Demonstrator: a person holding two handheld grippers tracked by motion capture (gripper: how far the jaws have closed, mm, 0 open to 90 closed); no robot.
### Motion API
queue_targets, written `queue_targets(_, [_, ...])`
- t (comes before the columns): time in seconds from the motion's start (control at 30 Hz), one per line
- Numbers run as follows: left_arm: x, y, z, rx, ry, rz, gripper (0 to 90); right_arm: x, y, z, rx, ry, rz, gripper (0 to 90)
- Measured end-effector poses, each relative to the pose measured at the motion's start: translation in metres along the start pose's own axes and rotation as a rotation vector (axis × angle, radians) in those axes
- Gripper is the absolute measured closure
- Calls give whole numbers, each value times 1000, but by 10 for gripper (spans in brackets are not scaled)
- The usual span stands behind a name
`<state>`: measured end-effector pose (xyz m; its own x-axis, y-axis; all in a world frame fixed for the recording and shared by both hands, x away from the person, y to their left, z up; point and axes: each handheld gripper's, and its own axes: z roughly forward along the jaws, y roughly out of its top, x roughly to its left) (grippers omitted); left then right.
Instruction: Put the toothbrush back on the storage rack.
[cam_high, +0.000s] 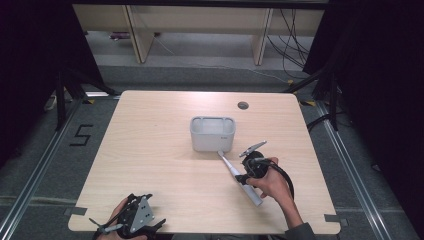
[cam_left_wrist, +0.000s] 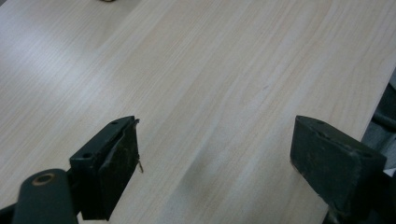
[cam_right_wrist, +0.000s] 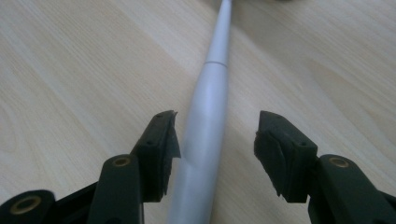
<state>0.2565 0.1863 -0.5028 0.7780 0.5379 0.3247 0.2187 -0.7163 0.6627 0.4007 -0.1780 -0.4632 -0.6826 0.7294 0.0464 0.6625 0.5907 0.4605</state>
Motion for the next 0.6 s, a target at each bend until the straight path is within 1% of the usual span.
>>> queue_targets(0.03, [1, 0, -1, 3, -12, 1, 149, 2, 1, 1, 27, -3, 20, 487])
queue_targets(0.1, [1, 0, -1, 0, -11, -1, 150, 3, 4, 5, 33, -2, -13, 501])
queue_targets(0.17, [1, 0, -1, 1, -12, 1, 150, 4, 6, 8, 53, 2, -32, 507])
queue_targets(0.2, [1, 0, -1, 0, -10, 2, 150, 5, 7, 9, 66, -3, -21, 512])
queue_targets(0.23, [1, 0, -1, -3, 0, 1, 149, 5, 7, 10, 66, -2, -32, 517])
queue_targets(0.3, [1, 0, -1, -2, -1, 1, 150, 5, 8, 12, 89, -10, -27, 529])
queue_targets(0.33, [1, 0, -1, -2, -1, 1, 149, 4, 9, 14, 84, -5, -44, 534])
queue_targets(0.37, [1, 0, 0, -3, -1, 2, 150, 3, 9, 15, 90, -8, -53, 541])
queue_targets(0.4, [1, 0, 0, -3, -1, 2, 150, 3, 9, 15, 90, -8, -53, 541])
queue_targets(0.43, [0, 0, -1, -4, -2, 4, 150, 4, 10, 18, 106, -15, -52, 548])
queue_targets(0.47, [0, 0, -1, -4, -2, 4, 149, 4, 10, 19, 106, -14, -62, 553])
queue_targets(0.5, [0, 0, -1, -7, -2, 2, 150, 4, 10, 20, 118, -18, -70, 559])
queue_targets(0.53, [0, 0, -1, -7, -2, 3, 150, 4, 10, 20, 118, -18, -70, 559])
queue_targets(0.57, [1, 0, -1, -5, -1, 5, 149, 6, 11, 23, 139, -23, -72, 580])
queue_targets(0.6, [1, 0, -1, -9, 1, 3, 150, 6, 11, 24, 145, -20, -79, 589])
